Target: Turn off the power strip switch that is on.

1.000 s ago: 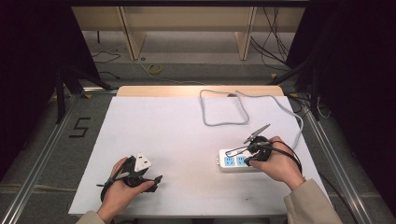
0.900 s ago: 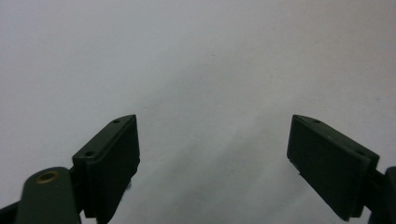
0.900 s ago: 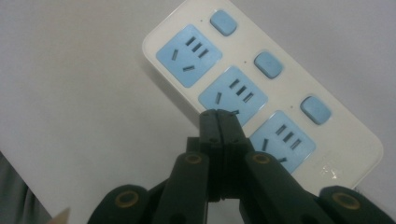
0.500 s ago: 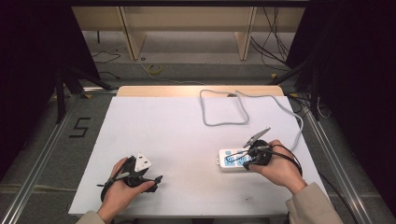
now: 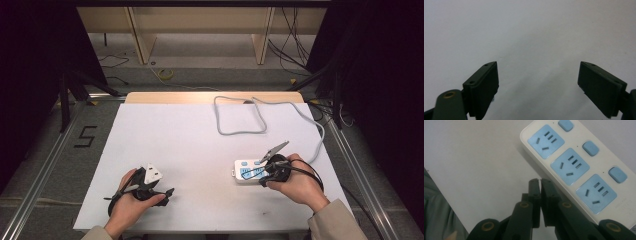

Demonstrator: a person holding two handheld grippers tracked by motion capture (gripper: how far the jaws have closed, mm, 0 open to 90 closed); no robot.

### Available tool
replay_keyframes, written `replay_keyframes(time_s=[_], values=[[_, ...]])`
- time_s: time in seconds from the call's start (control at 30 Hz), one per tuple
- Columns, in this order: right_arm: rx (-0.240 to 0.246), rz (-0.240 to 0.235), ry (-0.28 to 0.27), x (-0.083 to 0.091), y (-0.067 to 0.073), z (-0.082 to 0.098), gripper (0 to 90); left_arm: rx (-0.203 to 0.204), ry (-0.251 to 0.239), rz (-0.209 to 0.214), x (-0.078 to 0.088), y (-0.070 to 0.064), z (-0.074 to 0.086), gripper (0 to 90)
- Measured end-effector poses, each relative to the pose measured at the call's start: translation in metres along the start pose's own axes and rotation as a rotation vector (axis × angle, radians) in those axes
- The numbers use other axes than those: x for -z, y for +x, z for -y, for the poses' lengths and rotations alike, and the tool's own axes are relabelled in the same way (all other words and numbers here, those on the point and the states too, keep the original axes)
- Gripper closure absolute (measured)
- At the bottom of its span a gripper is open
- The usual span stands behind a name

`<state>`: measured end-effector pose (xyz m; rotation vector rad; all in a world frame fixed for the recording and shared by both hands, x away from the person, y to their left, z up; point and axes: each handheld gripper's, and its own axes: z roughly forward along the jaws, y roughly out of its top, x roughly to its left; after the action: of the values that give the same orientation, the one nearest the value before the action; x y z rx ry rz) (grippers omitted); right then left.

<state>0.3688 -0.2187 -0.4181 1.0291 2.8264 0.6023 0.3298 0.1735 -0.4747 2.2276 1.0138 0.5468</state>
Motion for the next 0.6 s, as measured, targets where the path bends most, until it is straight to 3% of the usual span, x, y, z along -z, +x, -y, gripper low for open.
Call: replay_keyframes(time_s=[0.6], values=[[-0.001, -0.016, -0.025, 0.0017, 0.0019, 0.0026, 79.4, 0.000, 0.000, 0.000, 0.0001, 0.0001, 0.0000, 16.8]])
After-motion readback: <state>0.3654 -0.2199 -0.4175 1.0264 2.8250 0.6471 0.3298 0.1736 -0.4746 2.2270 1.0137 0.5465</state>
